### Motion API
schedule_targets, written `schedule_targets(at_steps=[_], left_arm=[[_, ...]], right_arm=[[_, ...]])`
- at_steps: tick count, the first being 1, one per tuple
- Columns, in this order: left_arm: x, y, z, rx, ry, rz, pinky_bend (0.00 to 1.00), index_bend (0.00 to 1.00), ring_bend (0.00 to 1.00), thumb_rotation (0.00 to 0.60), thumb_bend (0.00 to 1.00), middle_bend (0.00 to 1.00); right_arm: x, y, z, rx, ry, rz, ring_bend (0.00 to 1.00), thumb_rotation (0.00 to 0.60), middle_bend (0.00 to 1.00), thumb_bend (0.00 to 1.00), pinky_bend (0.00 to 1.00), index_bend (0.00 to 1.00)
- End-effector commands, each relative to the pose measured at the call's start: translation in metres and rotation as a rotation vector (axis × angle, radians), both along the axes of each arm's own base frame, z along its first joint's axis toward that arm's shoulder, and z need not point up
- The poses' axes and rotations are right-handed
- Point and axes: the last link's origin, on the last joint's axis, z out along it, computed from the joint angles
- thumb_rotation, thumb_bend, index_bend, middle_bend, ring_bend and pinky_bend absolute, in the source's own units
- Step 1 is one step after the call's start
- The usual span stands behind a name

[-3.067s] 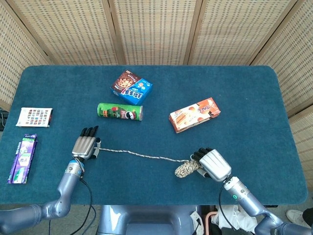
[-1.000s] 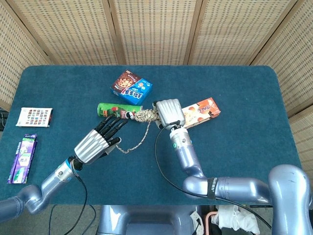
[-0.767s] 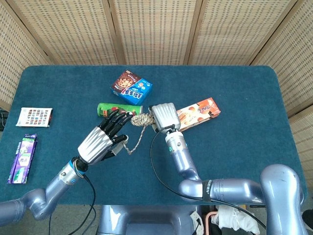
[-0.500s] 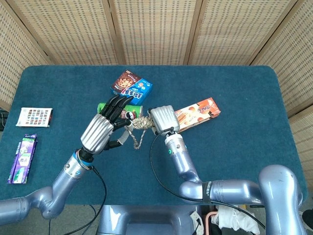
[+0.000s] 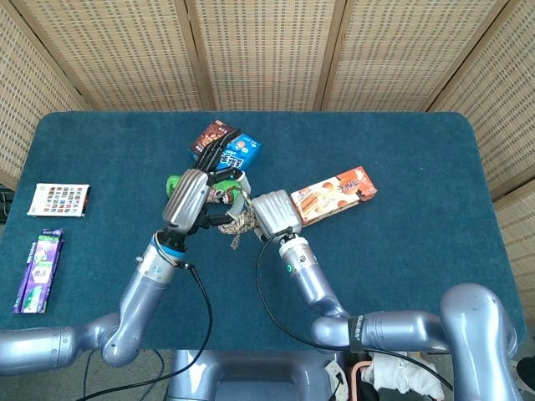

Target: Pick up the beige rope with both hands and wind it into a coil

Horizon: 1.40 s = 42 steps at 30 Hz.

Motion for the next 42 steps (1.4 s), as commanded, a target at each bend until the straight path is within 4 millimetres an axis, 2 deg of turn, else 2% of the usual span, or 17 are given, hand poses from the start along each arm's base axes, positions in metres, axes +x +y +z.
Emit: schedule_targets(at_steps=[1,9,13,19,29,42], left_arm=[[0.016,0.017,-0.007,-0.059,-0.098,0.061,0.00,0.85,0.00,0.600,0.57,0.00],[0.016,0.043,-0.019,-0.070,-0.157,0.159,0.00,0.85,0.00,0.600,0.57,0.00],[0.005,0.058,-0.020,-0.048,-0.141,0.183,0.00,0.85,0.00,0.600,0.57,0.00],[-0.025,0.078,-0.027,-0.041,-0.107,0.241,0.00,0.85,0.00,0.600,0.57,0.00],[-0.052,0.089,-0.046,-0.079,-0.116,0.292,0.00,0.85,0.00,0.600,0.57,0.00],[-0.095,0.095,-0.049,-0.094,-0.100,0.349,0.00,0.85,0.00,0.600,0.57,0.00]], right_arm=[[-0.005,0.005,-0.004,0.044,-0.015,0.030,0.63,0.600,0.77,0.75,1.00,0.67],[-0.004,0.016,-0.004,0.146,-0.095,0.093,0.63,0.600,0.77,0.75,1.00,0.67],[-0.007,0.017,0.003,0.189,-0.144,0.124,0.63,0.600,0.77,0.75,1.00,0.66],[-0.008,0.020,0.020,0.242,-0.225,0.178,0.63,0.600,0.77,0.75,1.00,0.67],[-0.001,0.024,0.036,0.310,-0.365,0.178,0.63,0.600,0.77,0.75,1.00,0.66],[0.003,0.019,0.054,0.401,-0.646,0.027,0.63,0.600,0.77,0.75,1.00,0.67]])
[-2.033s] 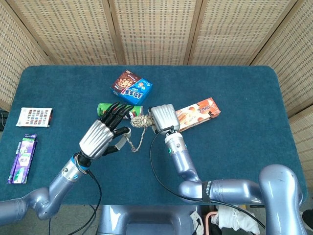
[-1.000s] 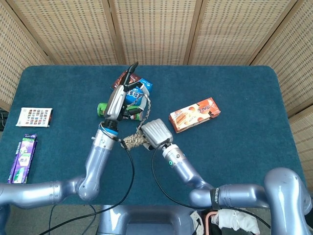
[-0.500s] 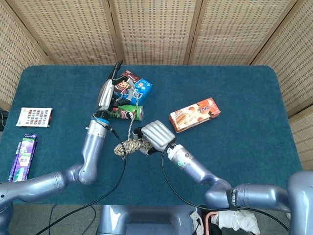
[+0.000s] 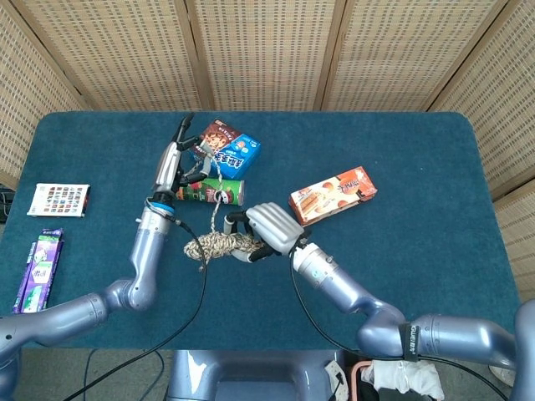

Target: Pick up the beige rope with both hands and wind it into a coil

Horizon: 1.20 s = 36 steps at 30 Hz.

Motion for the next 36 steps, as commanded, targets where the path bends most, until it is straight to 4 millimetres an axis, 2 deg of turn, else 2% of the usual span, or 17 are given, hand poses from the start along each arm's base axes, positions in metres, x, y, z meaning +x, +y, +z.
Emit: schedule_targets(at_steps=[1,7,10,16,22,36], left_arm=[[-0.009,-0.001,-0.002,-0.009,0.005,0.006,0.00,0.85,0.00,0.600,0.57,0.00],[-0.031,-0.003,-0.005,-0.012,0.044,0.019,0.00,0.85,0.00,0.600,0.57,0.00],[-0.049,-0.004,-0.006,-0.007,0.095,0.025,0.00,0.85,0.00,0.600,0.57,0.00],[-0.070,-0.006,-0.007,-0.011,0.115,0.034,0.00,0.85,0.00,0.600,0.57,0.00],[-0.080,-0.008,-0.005,-0.013,0.134,0.025,0.00,0.85,0.00,0.600,0.57,0.00],[-0.110,-0.028,0.000,0.011,0.291,-0.062,0.00,0.85,0.00,0.600,0.57,0.00]], right_arm=[[0.001,-0.001,0.003,0.044,-0.065,-0.059,0.63,0.600,0.77,0.75,1.00,0.67],[0.003,-0.005,0.005,0.109,-0.161,-0.153,0.63,0.600,0.77,0.75,1.00,0.67],[0.002,-0.009,0.007,0.140,-0.214,-0.205,0.63,0.600,0.77,0.76,1.00,0.67],[-0.001,-0.014,0.008,0.156,-0.241,-0.243,0.63,0.600,0.77,0.76,1.00,0.67],[0.000,-0.016,0.009,0.170,-0.272,-0.274,0.63,0.600,0.77,0.76,1.00,0.67],[-0.001,-0.026,0.018,0.211,-0.390,-0.443,0.63,0.600,0.77,0.78,1.00,0.67]])
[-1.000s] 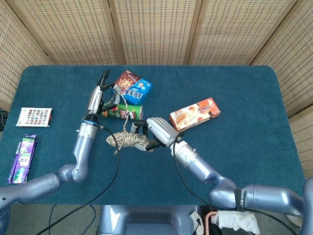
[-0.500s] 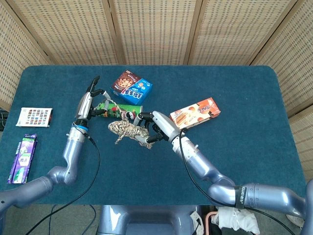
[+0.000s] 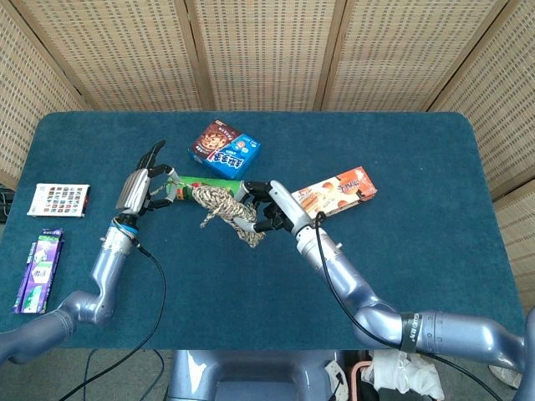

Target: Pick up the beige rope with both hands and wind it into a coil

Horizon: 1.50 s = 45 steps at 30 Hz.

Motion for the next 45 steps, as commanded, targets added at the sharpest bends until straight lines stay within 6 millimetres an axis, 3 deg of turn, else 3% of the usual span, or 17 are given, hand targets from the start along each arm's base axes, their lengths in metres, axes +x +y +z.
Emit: schedule_targets(at_steps=[1,14,22,37,45], left_arm=[[-0.008,-0.004,0.004,0.006,0.024,-0.012,0.00,0.85,0.00,0.600,0.57,0.00],[-0.033,-0.024,0.019,0.017,0.204,-0.106,0.00,0.86,0.00,0.600,0.57,0.00],[-0.039,-0.042,0.019,-0.007,0.306,-0.200,0.00,0.87,0.00,0.600,0.57,0.00],[-0.026,-0.064,0.019,-0.014,0.421,-0.332,0.00,0.87,0.00,0.600,0.57,0.00],[0.003,-0.071,0.026,0.071,0.482,-0.476,0.00,0.87,0.00,0.600,0.57,0.00]], right_arm=[[-0.001,-0.003,0.003,-0.008,-0.009,-0.022,0.63,0.600,0.77,0.78,1.00,0.67],[-0.011,-0.022,0.009,-0.069,0.007,-0.131,0.63,0.600,0.77,0.79,1.00,0.67],[-0.024,-0.031,0.005,-0.173,0.126,-0.178,0.63,0.600,0.77,0.79,1.00,0.67],[-0.027,-0.034,-0.002,-0.212,0.205,-0.238,0.63,0.600,0.77,0.80,1.00,0.67],[-0.024,-0.029,-0.015,-0.314,0.395,-0.158,0.63,0.600,0.77,0.80,1.00,0.67]])
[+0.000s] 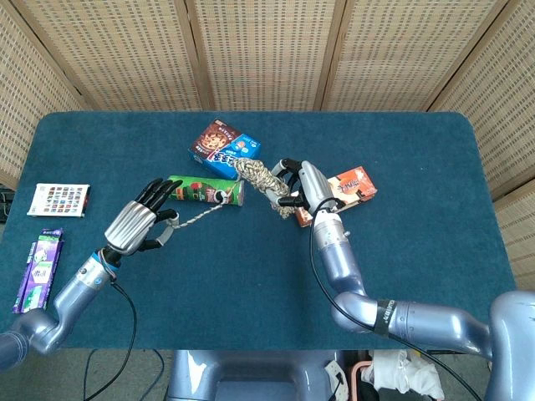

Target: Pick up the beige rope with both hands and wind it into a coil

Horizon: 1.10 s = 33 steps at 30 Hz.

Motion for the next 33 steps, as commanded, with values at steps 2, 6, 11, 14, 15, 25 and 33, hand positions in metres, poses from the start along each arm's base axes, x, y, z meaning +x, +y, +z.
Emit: schedule_targets(at_steps=[2,6,11,14,15,25,33], left_arm=[[0.028,-0.002,0.007,0.034,0.014,-0.103,0.00,0.87,0.00,0.600,0.57,0.00],[0.072,-0.006,0.015,0.014,-0.067,-0.169,0.00,0.87,0.00,0.600,0.57,0.00],[0.100,-0.013,0.021,-0.038,-0.124,-0.157,0.00,0.88,0.00,0.600,0.57,0.00],[0.117,-0.016,0.023,-0.066,-0.153,-0.144,0.00,0.88,0.00,0.600,0.57,0.00],[0.122,-0.017,0.023,-0.075,-0.164,-0.136,0.00,0.88,0.00,0.600,0.57,0.00],[0.160,-0.002,0.023,-0.121,-0.311,-0.007,0.00,0.88,0.00,0.600,0.57,0.00],[0.162,0.016,0.021,-0.150,-0.366,0.084,0.00,0.88,0.00,0.600,0.57,0.00]], right_arm=[[0.007,0.005,-0.012,-0.038,0.128,0.057,0.63,0.600,0.77,0.80,1.00,0.67],[0.014,0.012,-0.024,-0.071,0.305,0.152,0.63,0.600,0.77,0.80,1.00,0.67],[0.016,0.015,-0.030,-0.063,0.392,0.181,0.63,0.600,0.77,0.80,1.00,0.67],[0.019,0.017,-0.034,-0.060,0.443,0.204,0.63,0.600,0.77,0.80,1.00,0.67],[0.019,0.018,-0.035,-0.056,0.453,0.212,0.63,0.600,0.77,0.80,1.00,0.66],[0.023,0.031,-0.040,0.007,0.465,0.352,0.63,0.600,0.77,0.80,1.00,0.67],[0.022,0.037,-0.040,0.031,0.437,0.463,0.63,0.600,0.77,0.80,1.00,0.67]])
